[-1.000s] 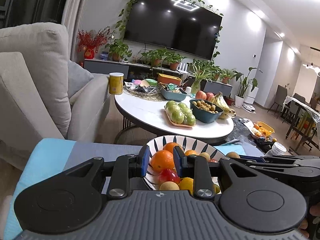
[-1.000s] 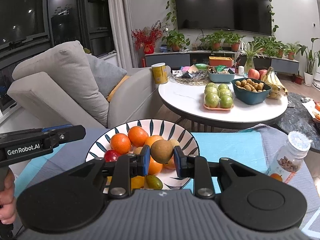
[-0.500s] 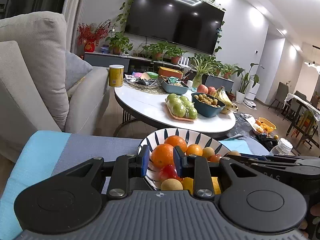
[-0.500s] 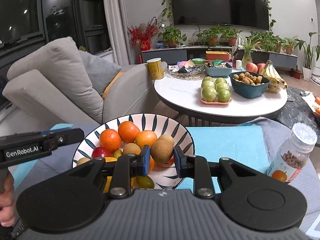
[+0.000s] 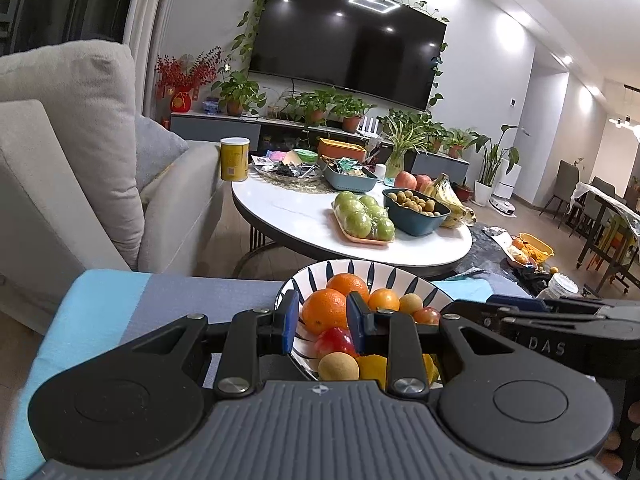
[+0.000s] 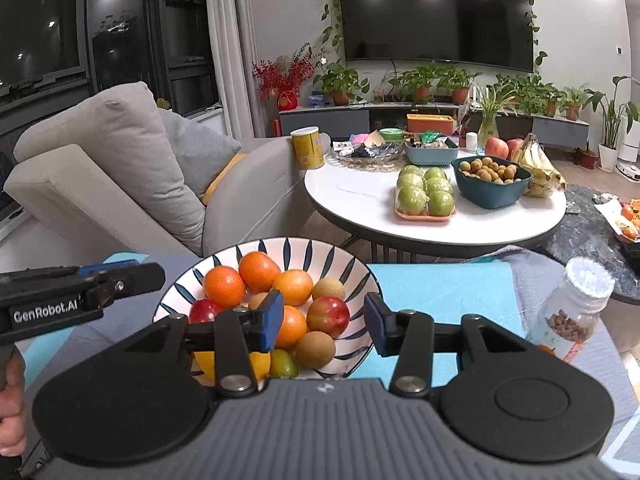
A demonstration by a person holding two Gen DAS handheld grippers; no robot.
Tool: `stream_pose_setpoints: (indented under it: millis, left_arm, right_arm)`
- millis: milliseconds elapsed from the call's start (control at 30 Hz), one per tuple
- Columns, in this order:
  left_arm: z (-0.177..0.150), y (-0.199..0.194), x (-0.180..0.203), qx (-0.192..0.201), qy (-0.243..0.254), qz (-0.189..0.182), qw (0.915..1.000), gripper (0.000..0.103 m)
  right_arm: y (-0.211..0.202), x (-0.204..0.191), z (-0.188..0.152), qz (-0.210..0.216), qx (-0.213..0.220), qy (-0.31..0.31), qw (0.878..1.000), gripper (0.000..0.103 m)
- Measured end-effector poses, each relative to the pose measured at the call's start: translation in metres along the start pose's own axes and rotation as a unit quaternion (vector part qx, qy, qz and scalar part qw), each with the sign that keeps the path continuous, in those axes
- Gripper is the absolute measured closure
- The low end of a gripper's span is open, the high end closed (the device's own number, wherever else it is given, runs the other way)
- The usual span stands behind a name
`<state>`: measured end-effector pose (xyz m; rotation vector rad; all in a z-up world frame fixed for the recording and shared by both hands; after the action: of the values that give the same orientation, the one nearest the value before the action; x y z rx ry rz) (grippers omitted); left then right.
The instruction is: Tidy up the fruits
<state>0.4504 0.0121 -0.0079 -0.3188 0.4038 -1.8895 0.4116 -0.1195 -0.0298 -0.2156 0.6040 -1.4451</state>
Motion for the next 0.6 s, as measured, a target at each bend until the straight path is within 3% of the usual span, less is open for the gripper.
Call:
stream_pose_setpoints:
  millis: [367,600]
  left_arm:
    - [0.025,-0.046,0.013,0.031,0.016,0.002,0.9994,0.075]
    - [0.023,-0.070,0.015,0.033,0.003,0.007,0.9994,0.070]
  right_arm:
    - [-0.041,-0.014,0.020,-0.005,0.035,-0.017,0.999,0.042]
    - [-0.073,-0.022,0.024,-0.006,0.052,-0.022,0.998,0.042]
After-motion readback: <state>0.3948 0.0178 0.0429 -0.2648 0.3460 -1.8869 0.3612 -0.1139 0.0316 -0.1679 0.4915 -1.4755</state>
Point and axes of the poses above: each gripper's, at about its wrist camera, not at the fingertips, and y roughly the way its jaws point, x to its right, z to its top, the point moved 10 cm from there along y, roughly the way its jaws point, and after that the axes turned 11 degrees about y, right-handed, at the moved point
